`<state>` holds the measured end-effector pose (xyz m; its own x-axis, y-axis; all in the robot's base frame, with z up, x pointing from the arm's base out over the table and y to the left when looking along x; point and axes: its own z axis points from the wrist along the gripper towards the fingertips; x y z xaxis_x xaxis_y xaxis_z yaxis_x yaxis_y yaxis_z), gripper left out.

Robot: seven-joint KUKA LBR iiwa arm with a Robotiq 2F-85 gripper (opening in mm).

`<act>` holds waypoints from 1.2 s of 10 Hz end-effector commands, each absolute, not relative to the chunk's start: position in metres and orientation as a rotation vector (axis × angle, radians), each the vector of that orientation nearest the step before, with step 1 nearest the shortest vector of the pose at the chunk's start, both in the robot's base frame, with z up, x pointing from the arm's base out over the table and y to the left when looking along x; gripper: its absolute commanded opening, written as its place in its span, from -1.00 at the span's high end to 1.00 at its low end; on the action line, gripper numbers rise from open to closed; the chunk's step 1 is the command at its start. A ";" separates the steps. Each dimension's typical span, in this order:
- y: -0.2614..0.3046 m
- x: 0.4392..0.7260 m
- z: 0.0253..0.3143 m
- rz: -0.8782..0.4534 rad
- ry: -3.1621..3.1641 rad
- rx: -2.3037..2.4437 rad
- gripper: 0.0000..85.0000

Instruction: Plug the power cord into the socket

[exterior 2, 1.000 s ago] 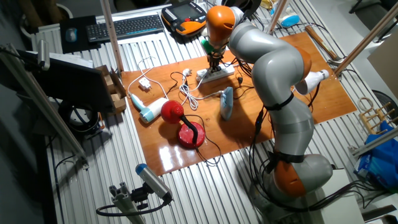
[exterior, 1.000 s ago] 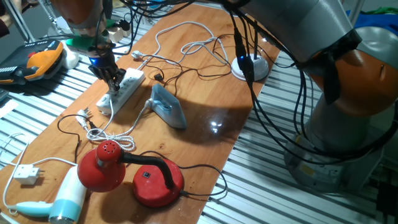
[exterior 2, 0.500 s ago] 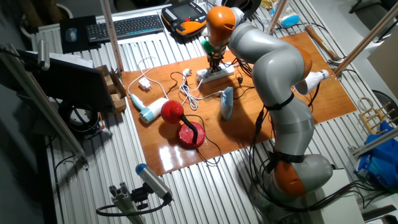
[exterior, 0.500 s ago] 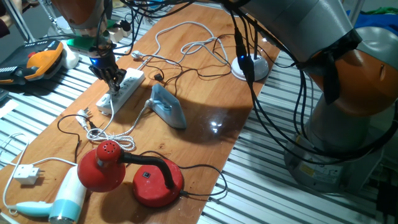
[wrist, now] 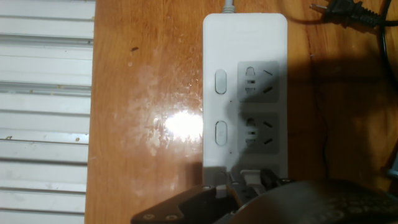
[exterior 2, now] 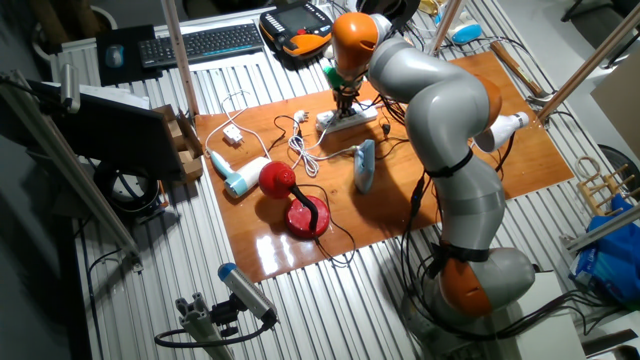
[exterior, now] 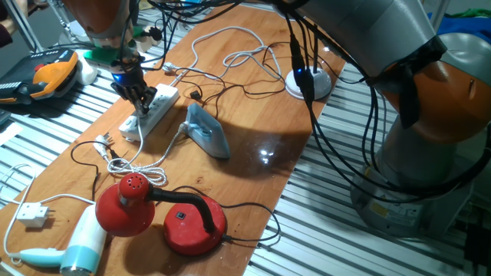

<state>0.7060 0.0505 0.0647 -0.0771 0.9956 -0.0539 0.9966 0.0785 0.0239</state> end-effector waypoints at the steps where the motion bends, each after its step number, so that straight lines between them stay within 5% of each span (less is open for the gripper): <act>1: 0.050 0.706 0.064 -0.028 2.264 2.094 1.00; 12: 0.050 0.705 0.056 -0.017 2.274 2.097 1.00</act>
